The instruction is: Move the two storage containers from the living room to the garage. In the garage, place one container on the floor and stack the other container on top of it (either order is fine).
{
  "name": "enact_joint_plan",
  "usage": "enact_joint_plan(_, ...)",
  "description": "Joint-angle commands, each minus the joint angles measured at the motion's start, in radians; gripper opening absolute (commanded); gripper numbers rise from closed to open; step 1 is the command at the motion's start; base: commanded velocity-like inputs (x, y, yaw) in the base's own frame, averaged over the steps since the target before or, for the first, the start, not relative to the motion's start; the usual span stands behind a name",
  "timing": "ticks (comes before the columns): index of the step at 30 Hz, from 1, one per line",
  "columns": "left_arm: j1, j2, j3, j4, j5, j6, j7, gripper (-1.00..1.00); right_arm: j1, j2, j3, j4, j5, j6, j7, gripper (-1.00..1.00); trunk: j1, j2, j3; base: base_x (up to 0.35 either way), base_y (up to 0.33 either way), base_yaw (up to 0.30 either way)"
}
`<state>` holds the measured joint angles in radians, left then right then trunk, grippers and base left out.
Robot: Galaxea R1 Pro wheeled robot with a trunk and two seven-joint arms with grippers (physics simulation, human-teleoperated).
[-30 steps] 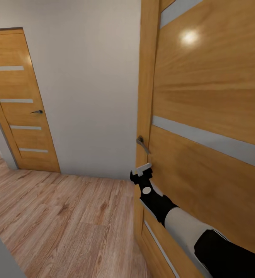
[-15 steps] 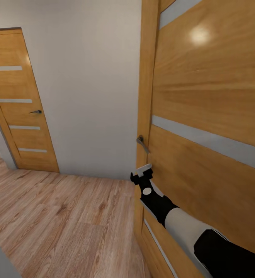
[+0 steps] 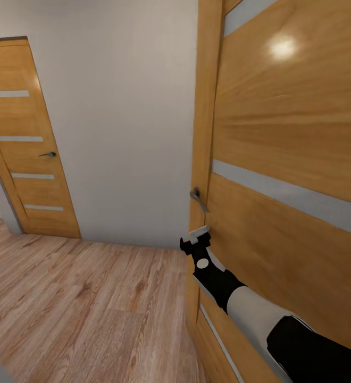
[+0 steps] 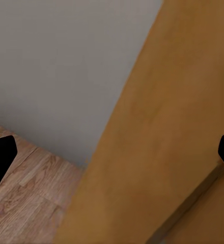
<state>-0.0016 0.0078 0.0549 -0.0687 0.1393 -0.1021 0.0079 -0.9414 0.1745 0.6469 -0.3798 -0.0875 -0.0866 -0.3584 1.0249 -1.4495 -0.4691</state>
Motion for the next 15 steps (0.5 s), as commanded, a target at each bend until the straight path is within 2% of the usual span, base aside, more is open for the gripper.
enact_joint_plan(1,0.000,0.000,0.005,0.000,0.003,-0.002,0.000,1.00,-0.002,0.000,0.004,0.002,-0.009,-0.005,-0.010,1.00,0.000,0.000,-0.001,0.040,0.000,0.000)
enact_joint_plan(7,0.000,0.000,0.005,0.000,0.003,-0.002,0.000,1.00,-0.002,-0.001,0.004,0.002,-0.009,-0.005,-0.010,1.00,0.000,0.000,-0.001,0.014,0.000,0.000)
enact_joint_plan(12,0.000,0.000,0.005,0.000,0.003,-0.002,0.000,1.00,-0.002,-0.037,0.001,0.002,-0.013,-0.004,-0.014,1.00,0.000,0.000,-0.001,0.001,0.000,0.000)
enact_joint_plan(15,0.000,0.000,0.005,0.000,0.003,-0.002,0.000,1.00,-0.002,-0.050,0.001,0.001,-0.013,-0.004,-0.030,1.00,0.000,0.000,-0.001,0.000,0.000,0.000)
